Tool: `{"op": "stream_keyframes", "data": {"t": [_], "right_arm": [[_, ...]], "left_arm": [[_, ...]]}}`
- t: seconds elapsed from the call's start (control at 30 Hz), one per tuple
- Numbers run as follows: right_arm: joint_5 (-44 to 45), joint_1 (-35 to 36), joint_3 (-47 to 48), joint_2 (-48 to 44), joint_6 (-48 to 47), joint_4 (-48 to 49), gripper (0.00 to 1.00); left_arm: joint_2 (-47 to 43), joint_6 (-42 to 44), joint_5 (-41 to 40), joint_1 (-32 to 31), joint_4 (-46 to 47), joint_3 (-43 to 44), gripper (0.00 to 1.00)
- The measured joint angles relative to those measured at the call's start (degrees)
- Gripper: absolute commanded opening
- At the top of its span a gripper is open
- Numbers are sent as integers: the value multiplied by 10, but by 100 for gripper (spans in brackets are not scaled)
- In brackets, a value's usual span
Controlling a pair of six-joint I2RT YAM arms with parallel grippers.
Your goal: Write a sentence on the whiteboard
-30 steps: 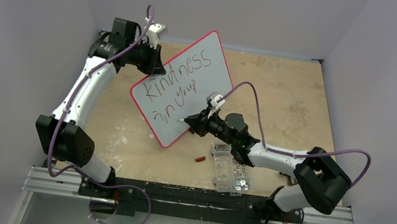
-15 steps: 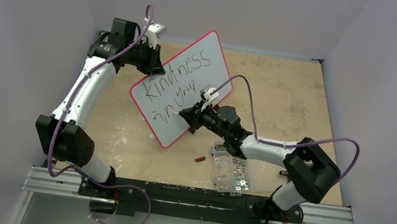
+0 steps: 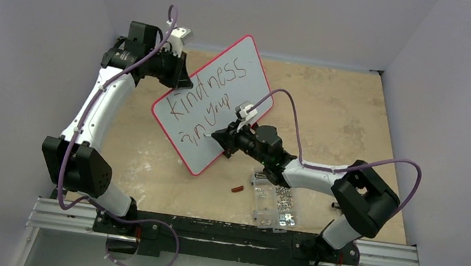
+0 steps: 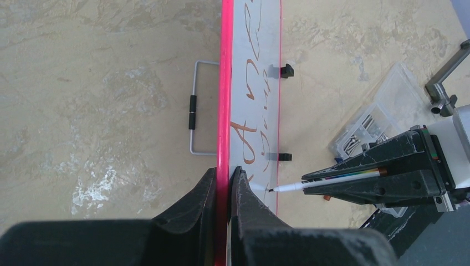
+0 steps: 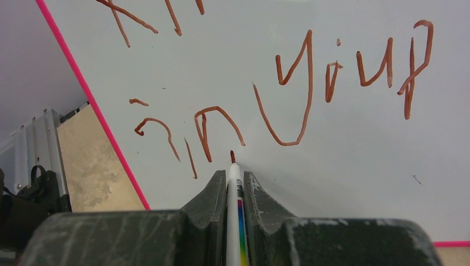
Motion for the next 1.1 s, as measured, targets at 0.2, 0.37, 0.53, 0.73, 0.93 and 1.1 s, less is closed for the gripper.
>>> {"op": "stream_keyframes", "data": {"t": [0.2,0.37,0.53,0.73,0.93,1.1], "right_arm": [[0,0,-14,1,7,0,0],[0,1,-51,7,22,-1,0],[0,5,-71,19,31,-21,0],[0,6,-69,20,31,-28,0],[0,7,-55,15,28,-58,0],[0,7,-29,13,19,-80,0]], "left_arm": [[0,0,1,1,0,0,0],[0,0,2,1,1,0,0],[0,0,4,1,4,0,0],[0,0,5,1,4,0,0],[0,0,5,1,4,0,0],[0,0,5,2,6,0,0]]}}
